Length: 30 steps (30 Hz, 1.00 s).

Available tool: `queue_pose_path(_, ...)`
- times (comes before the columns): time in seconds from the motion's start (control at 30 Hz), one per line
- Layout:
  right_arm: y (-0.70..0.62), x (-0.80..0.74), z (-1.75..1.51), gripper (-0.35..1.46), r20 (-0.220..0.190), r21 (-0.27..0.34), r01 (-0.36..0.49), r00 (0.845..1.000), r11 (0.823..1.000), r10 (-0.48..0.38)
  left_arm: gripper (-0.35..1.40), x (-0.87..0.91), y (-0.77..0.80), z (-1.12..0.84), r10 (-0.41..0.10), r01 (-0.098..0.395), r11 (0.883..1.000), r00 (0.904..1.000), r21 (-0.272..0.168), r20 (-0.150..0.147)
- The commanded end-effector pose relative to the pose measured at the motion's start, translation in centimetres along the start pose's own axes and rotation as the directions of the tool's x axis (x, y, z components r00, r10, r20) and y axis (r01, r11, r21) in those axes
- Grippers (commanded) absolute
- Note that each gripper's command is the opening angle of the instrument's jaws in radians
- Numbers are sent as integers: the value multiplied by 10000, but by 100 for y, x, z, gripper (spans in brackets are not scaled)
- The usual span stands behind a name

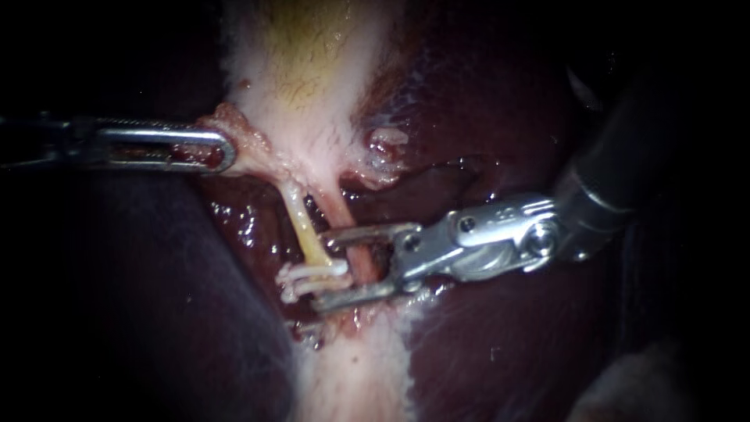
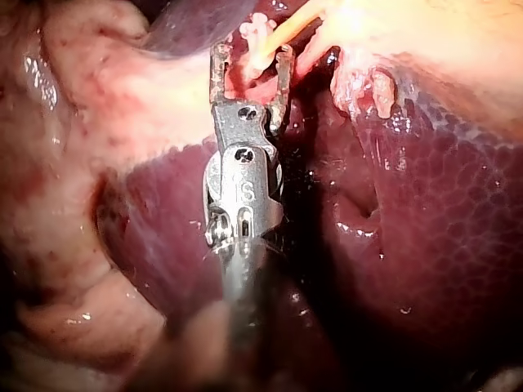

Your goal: Going back second clip left tube

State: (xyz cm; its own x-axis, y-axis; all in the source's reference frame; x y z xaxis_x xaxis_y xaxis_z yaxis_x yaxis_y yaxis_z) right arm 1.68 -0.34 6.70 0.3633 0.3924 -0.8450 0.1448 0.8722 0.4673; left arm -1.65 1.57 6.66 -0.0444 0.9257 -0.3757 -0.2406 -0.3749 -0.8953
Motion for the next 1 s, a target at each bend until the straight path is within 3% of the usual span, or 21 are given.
queue_pose_path(0.03,-1,1,-7,50,-3,-21,123,9999,9999,-123,-35,0,0,0,3,-3,10000,10000,-10,2)
queue_pose_path(0.17,-5,2,-40,50,-17,-156,486,9988,9987,-486,-35,0,0,0,3,-3,10000,10000,-10,2)
queue_pose_path(0.27,-6,5,-63,50,22,-620,680,9977,9958,-680,-35,0,0,0,3,-3,10000,10000,-10,2)
queue_pose_path(0.53,-2,19,-110,50,102,-995,983,9952,9902,-977,-35,0,0,0,3,-3,10000,10000,-11,3)
queue_pose_path(1.0,-4,19,-122,50,85,-893,1026,9947,9907,-1022,-35,-4,-7,5,37,-37,10000,10000,5,-6)
